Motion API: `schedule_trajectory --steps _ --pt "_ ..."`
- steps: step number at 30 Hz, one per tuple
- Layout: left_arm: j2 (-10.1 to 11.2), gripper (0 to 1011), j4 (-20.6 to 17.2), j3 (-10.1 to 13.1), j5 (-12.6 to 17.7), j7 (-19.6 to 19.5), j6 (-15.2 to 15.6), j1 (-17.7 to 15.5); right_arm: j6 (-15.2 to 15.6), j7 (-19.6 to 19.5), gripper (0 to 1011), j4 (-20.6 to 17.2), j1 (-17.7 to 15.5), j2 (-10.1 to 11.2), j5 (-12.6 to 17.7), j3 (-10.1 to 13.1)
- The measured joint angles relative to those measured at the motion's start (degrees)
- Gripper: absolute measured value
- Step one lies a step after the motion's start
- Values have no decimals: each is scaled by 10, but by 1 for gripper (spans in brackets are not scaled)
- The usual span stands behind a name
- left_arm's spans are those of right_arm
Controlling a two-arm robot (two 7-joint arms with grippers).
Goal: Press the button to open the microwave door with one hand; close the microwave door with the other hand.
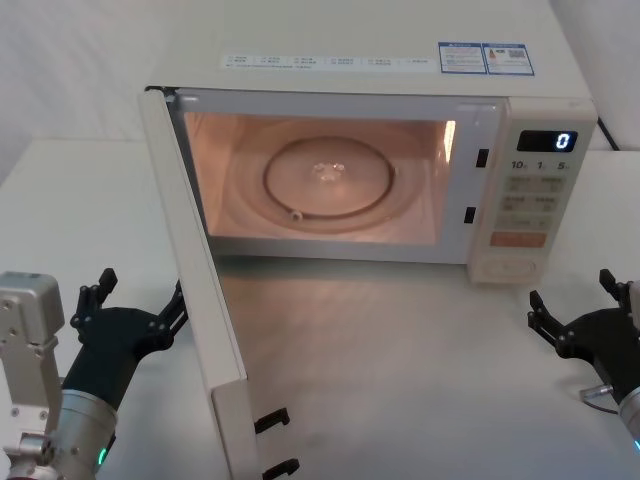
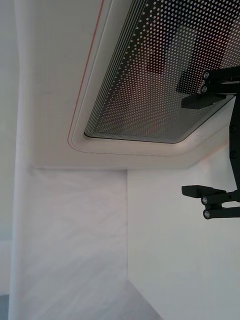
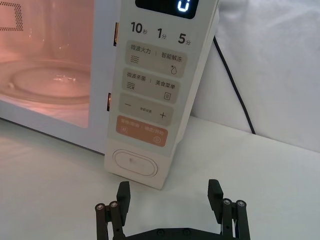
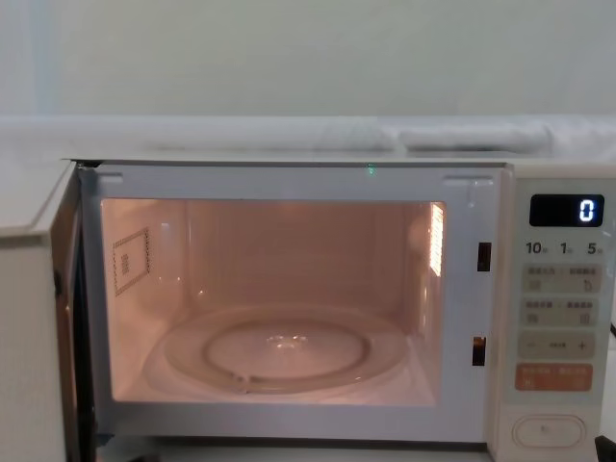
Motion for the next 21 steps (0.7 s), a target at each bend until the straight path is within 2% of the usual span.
schedule_trajectory --steps 21 --pt "0 1001 0 0 0 0 0 0 0 0 1002 0 0 0 0 0"
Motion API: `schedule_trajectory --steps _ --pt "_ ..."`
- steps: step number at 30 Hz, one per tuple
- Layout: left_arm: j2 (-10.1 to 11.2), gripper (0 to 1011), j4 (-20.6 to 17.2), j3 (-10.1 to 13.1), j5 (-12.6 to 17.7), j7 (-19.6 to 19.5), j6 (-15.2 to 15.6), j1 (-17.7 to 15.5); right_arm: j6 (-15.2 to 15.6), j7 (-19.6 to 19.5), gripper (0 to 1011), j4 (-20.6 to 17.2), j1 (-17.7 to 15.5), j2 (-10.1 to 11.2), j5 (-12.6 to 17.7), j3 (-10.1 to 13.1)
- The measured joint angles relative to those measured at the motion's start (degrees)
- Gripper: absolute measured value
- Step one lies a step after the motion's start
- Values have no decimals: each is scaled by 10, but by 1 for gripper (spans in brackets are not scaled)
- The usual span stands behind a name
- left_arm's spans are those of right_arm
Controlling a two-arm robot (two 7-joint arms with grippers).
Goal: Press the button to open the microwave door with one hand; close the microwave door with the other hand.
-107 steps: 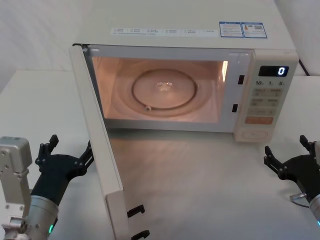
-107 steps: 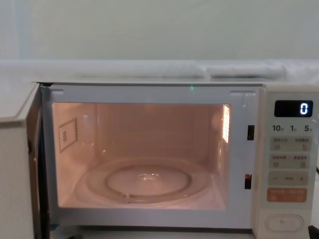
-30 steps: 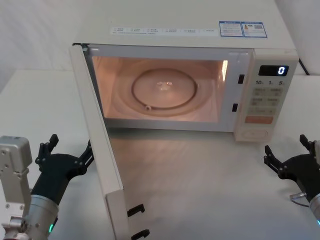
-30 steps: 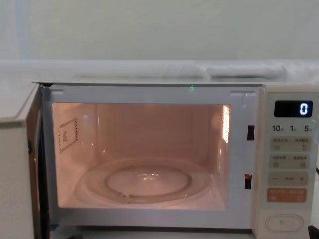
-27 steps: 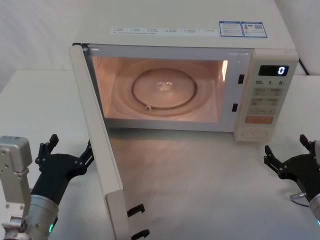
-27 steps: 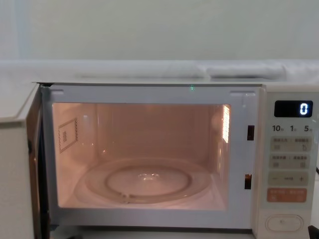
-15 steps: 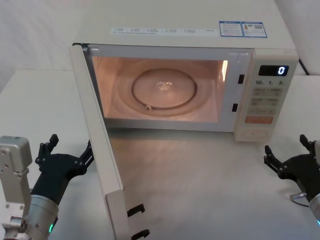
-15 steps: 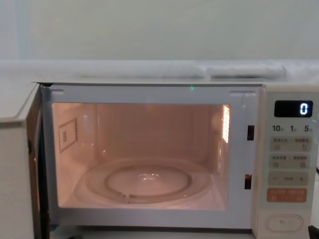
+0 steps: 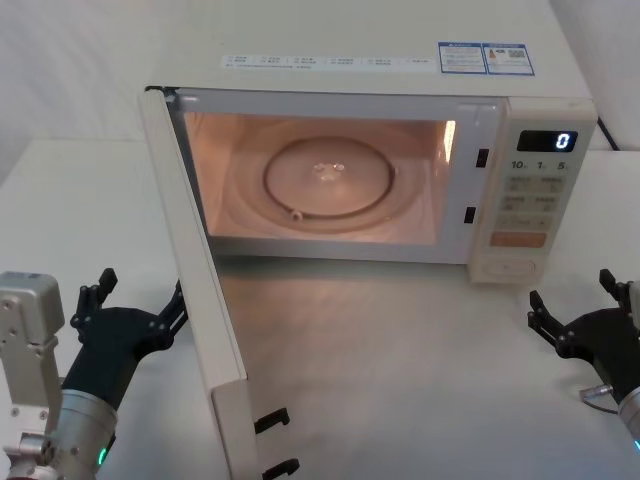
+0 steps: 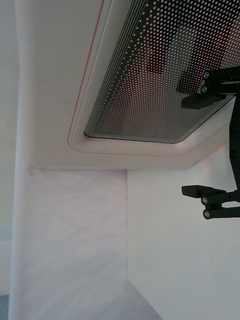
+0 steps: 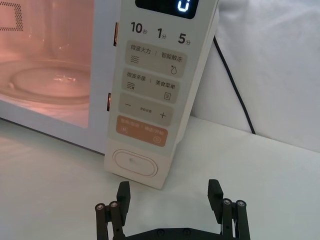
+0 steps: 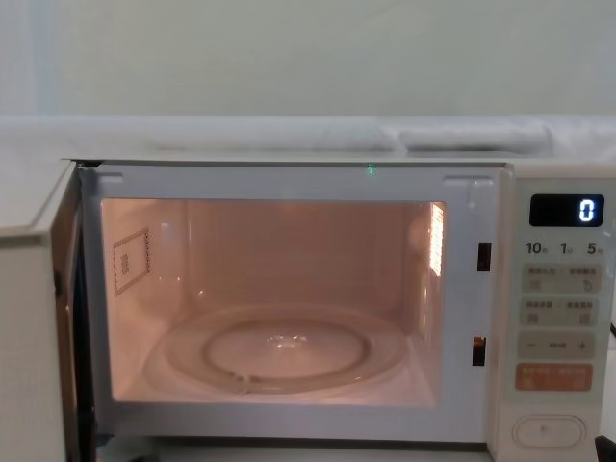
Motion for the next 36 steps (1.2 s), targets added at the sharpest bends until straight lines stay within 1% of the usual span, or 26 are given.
schedule_trajectory --steps 17,20,22,25,27,30,31,32,33,35,36 --pt "0 1001 0 0 0 0 0 0 0 0 1002 0 0 0 0 0" --pt "0 961 0 0 0 0 0 0 0 0 1002 0 0 0 0 0" --pt "0 910 0 0 0 0 0 0 0 0 1002 0 0 0 0 0" --pt "0 862 0 0 0 0 0 0 0 0 1002 0 0 0 0 0" --pt "0 775 0 0 0 0 0 0 0 0 1002 0 0 0 0 0" --pt "0 710 0 0 0 0 0 0 0 0 1002 0 0 0 0 0" --pt "0 658 0 0 0 0 0 0 0 0 1002 0 0 0 0 0" --pt "0 639 0 0 0 0 0 0 0 0 1002 0 0 0 0 0" --pt "0 578 0 0 0 0 0 0 0 0 1002 0 0 0 0 0" --pt "0 536 0 0 0 0 0 0 0 0 1002 0 0 0 0 0" --pt "0 491 0 0 0 0 0 0 0 0 1002 0 0 0 0 0"
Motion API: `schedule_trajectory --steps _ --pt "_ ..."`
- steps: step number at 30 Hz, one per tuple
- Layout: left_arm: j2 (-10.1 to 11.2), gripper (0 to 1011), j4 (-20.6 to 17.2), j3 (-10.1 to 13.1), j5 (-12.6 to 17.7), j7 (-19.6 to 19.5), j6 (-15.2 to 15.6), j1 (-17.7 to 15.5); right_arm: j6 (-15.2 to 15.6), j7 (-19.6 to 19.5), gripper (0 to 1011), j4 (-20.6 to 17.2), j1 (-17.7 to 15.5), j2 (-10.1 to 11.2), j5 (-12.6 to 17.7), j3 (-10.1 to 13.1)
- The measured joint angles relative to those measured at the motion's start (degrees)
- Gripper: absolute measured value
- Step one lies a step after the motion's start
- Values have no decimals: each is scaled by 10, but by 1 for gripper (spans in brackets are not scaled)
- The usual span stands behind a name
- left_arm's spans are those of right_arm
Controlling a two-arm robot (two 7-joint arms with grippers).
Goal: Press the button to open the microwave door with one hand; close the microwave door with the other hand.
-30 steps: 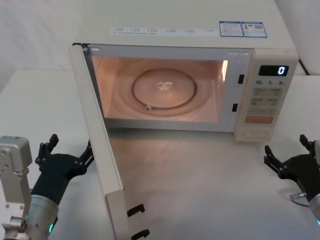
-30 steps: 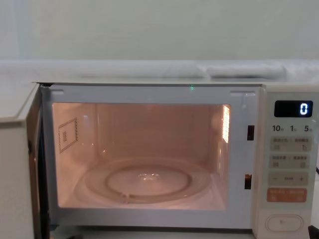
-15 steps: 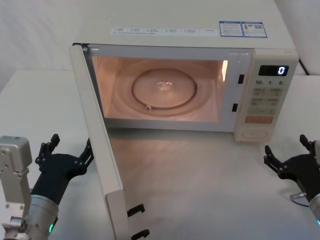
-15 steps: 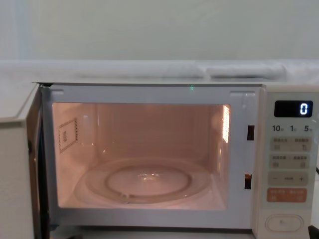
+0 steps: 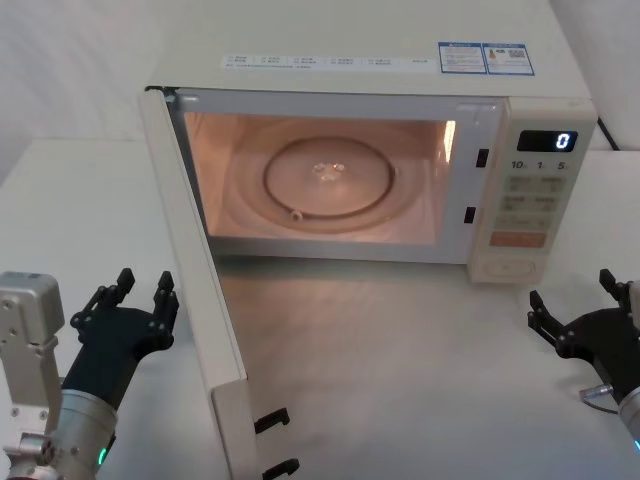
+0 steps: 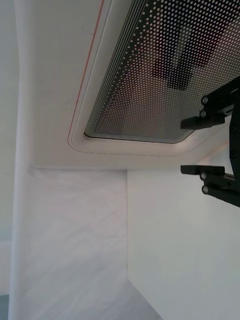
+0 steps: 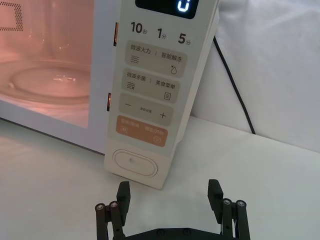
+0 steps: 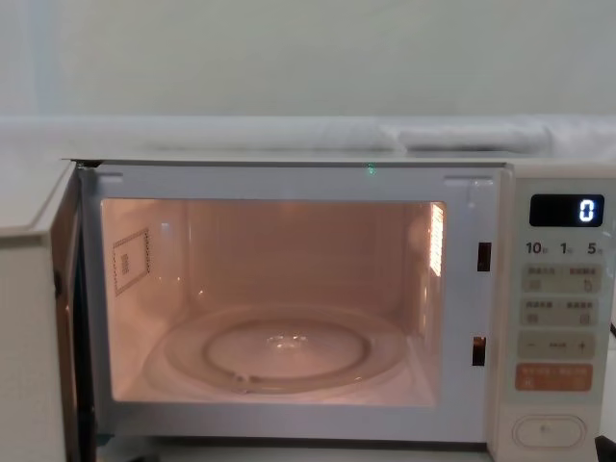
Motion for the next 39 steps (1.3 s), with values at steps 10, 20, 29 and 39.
schedule_trajectory --steps 10,20,29,39 --pt "0 184 0 0 0 0 0 0 0 0 1002 0 0 0 0 0" --pt "0 0 0 0 0 0 0 0 0 0 1002 0 0 0 0 0" --pt "0 0 0 0 0 0 0 0 0 0 1002 0 0 0 0 0" --pt "-11 0 -4 -10 9 -3 -4 5 0 0 1002 0 0 0 0 0"
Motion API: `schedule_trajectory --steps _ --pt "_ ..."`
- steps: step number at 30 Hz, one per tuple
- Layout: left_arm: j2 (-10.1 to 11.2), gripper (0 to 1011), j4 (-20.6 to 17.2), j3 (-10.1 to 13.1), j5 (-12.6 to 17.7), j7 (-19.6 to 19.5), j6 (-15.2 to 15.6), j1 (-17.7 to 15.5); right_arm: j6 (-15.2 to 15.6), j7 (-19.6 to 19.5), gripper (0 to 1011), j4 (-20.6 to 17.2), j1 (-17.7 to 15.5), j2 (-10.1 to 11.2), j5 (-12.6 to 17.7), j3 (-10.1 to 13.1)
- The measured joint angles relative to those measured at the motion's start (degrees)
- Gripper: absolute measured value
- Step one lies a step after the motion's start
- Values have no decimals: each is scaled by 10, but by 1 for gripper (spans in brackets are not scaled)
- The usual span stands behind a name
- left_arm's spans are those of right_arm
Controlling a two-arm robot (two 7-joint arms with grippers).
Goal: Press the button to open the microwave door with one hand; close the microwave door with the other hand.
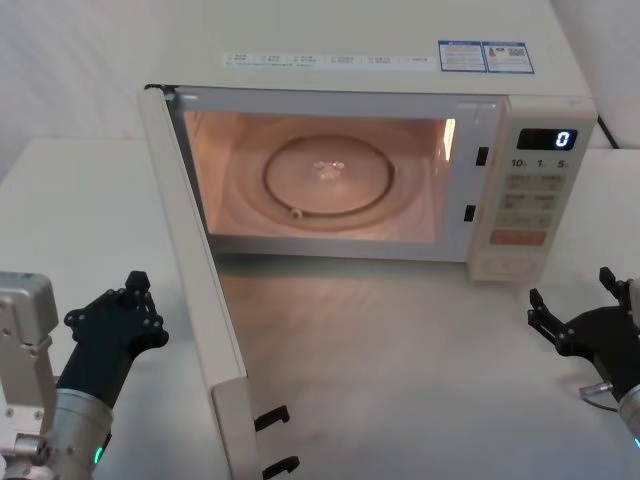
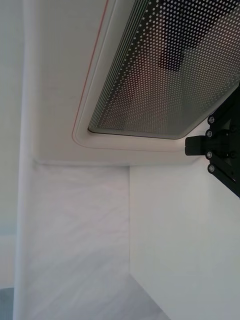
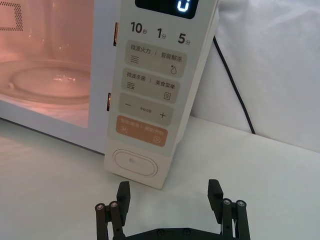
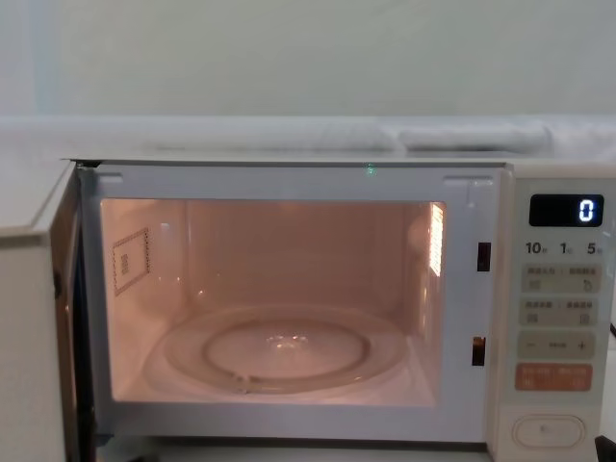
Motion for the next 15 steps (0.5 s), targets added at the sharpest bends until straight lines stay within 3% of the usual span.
schedule_trajectory --steps 8,15 --pt "-6 0 -19 -20 -6 -21 -1 17 0 0 1002 0 0 0 0 0" --pt "9 0 -49 -43 -18 -58 4 41 0 0 1002 0 0 0 0 0"
